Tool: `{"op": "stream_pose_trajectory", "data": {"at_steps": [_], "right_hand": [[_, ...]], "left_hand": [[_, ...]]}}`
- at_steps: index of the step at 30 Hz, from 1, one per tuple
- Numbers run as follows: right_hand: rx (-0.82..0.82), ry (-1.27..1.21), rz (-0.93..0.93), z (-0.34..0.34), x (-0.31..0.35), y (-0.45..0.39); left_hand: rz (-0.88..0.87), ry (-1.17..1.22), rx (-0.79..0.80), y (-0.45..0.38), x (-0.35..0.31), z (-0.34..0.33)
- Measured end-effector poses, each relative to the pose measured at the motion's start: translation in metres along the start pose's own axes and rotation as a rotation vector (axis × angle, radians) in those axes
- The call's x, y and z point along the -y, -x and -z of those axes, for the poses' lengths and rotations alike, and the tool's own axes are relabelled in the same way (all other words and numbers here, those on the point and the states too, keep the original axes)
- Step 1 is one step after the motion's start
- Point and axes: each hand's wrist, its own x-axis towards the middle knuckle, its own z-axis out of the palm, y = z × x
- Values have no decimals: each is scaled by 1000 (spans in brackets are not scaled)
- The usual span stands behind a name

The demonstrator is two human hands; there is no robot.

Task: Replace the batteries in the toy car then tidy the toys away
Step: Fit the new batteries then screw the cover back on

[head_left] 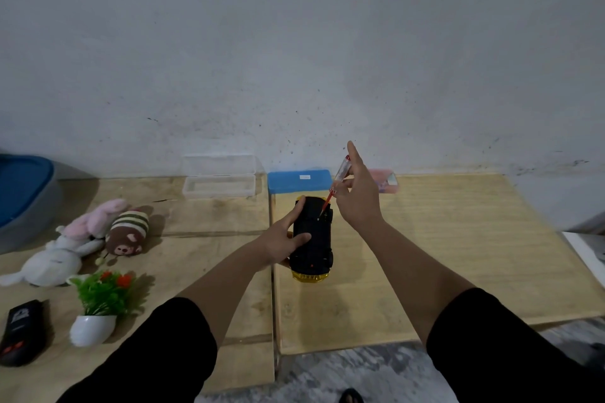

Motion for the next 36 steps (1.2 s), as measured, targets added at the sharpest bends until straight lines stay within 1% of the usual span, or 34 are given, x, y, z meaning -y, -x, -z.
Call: {"op": "stream_pose_trajectory", "data": {"at_steps": [22, 29, 32, 36], "right_hand": [[-6, 10, 29, 2, 3, -5], [-7, 11, 74, 1, 4, -6], [23, -6, 137, 3, 3, -5], [108, -4, 208, 3, 6, -4]], "left_hand": [[-11, -20, 2, -4, -8, 2], [10, -14, 3, -5, -9, 3], [22, 20, -10, -6, -9, 4], [33, 93, -40, -7, -9, 4]]}}
